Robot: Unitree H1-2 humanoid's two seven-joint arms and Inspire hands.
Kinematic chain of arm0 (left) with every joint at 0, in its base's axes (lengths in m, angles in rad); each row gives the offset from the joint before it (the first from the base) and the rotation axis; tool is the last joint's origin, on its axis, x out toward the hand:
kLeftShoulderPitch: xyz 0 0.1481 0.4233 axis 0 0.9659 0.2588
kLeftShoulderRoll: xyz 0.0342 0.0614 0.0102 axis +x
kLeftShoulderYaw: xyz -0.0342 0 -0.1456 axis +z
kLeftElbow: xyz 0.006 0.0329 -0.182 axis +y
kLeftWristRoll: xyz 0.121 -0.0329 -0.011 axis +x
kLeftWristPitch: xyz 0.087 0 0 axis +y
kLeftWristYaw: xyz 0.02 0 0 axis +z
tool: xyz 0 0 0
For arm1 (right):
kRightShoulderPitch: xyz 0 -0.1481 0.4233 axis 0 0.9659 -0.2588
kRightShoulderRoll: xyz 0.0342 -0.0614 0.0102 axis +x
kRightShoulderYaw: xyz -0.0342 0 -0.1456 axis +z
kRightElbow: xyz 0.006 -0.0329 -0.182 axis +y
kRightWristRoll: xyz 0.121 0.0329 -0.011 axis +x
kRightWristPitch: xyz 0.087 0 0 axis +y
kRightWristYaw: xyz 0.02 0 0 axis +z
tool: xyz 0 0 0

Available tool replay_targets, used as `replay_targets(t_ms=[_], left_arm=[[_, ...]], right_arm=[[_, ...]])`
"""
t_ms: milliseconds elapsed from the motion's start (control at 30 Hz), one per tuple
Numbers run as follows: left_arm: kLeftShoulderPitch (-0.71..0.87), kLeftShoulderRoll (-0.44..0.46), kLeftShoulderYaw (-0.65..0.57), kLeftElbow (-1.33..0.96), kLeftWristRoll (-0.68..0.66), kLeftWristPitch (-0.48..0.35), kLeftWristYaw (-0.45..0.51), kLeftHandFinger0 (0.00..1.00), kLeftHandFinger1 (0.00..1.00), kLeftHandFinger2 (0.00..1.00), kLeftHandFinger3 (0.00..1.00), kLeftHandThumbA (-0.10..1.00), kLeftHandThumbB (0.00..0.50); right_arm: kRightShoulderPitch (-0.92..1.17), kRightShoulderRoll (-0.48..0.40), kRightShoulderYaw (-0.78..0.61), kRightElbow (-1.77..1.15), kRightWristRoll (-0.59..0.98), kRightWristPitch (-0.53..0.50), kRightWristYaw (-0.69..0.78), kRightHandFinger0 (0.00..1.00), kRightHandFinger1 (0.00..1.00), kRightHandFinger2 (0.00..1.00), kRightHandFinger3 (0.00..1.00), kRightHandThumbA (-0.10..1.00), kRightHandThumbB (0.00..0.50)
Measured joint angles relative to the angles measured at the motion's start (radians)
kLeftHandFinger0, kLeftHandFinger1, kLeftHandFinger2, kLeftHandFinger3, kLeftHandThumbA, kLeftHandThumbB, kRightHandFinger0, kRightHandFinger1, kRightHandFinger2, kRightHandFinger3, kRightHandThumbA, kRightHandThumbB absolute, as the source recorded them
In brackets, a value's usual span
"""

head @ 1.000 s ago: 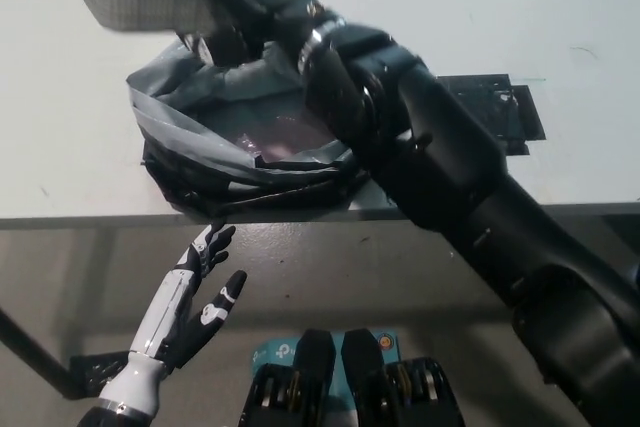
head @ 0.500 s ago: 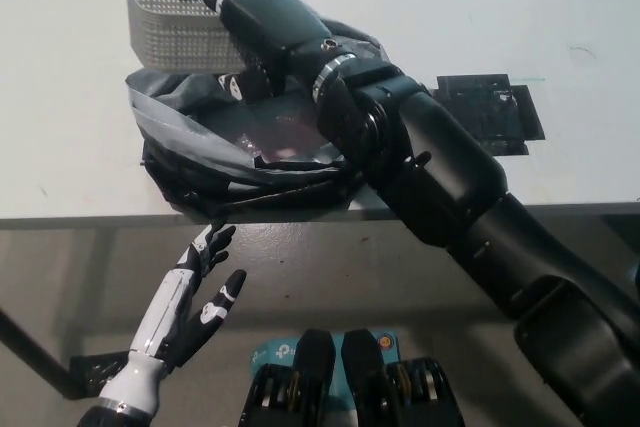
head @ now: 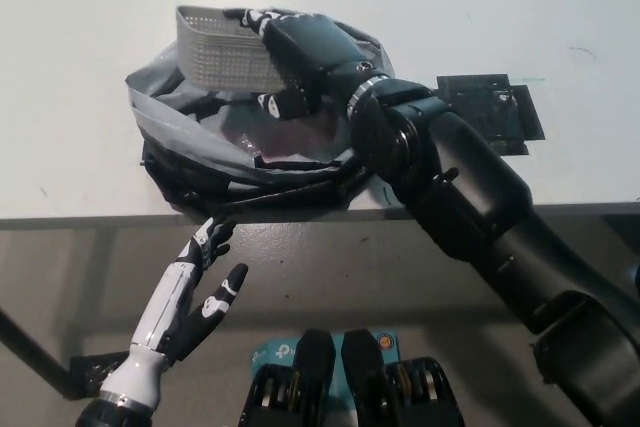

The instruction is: Use the right hand to pick up a small rectangular container and put it into a plastic bag and lift the bag

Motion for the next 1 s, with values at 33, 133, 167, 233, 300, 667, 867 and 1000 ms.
replay_targets(t_ms=[33, 133, 167, 233, 300, 667, 867, 1000], left_arm=[[0.0, 0.0, 0.0, 0.001, 0.0, 0.0, 0.0, 1.0, 1.0, 1.0, 1.0, 0.77, 0.2], [0.0, 0.0, 0.0, 0.006, 0.0, -0.001, 0.0, 1.0, 1.0, 1.0, 1.0, 0.77, 0.202], [0.0, 0.0, 0.0, 0.007, 0.0, -0.001, 0.0, 1.0, 1.0, 1.0, 1.0, 0.77, 0.202], [0.0, 0.0, 0.0, 0.009, 0.0, -0.001, 0.0, 1.0, 1.0, 1.0, 1.0, 0.77, 0.207], [0.0, 0.0, 0.0, 0.012, 0.001, 0.0, 0.0, 1.0, 1.0, 1.0, 1.0, 0.77, 0.215], [0.0, 0.0, 0.0, 0.014, 0.001, 0.002, 0.0, 1.0, 1.0, 1.0, 1.0, 0.77, 0.208], [0.0, 0.0, 0.0, 0.014, 0.001, 0.004, 0.0, 1.0, 1.0, 1.0, 1.0, 0.77, 0.228], [0.0, 0.0, 0.0, 0.013, 0.0, 0.004, 0.0, 1.0, 1.0, 1.0, 1.0, 0.78, 0.222]], right_arm=[[0.001, -0.003, 0.003, -0.003, 0.0, 0.005, 0.01, 0.29, 0.65, 0.9, 1.0, 0.26, 0.124], [0.004, -0.021, 0.021, -0.014, 0.001, 0.032, 0.076, 0.76, 1.0, 1.0, 1.0, 0.8, 0.376], [0.004, -0.024, 0.024, -0.015, 0.002, 0.039, 0.091, 0.79, 1.0, 1.0, 1.0, 0.84, 0.406], [0.004, -0.03, 0.028, -0.015, 0.005, 0.049, 0.12, 0.89, 1.0, 1.0, 1.0, 0.86, 0.479], [0.005, -0.04, 0.035, -0.014, 0.015, 0.069, 0.178, 1.0, 1.0, 1.0, 1.0, 0.86, 0.5], [-0.004, -0.08, 0.041, -0.015, 0.077, 0.133, 0.403, 1.0, 1.0, 1.0, 1.0, 0.9, 0.5], [-0.045, -0.092, 0.04, -0.021, 0.116, 0.174, 0.525, 1.0, 1.0, 1.0, 1.0, 0.96, 0.5], [-0.101, -0.097, 0.031, -0.043, 0.152, 0.203, 0.604, 1.0, 1.0, 1.0, 1.0, 0.94, 0.5]])
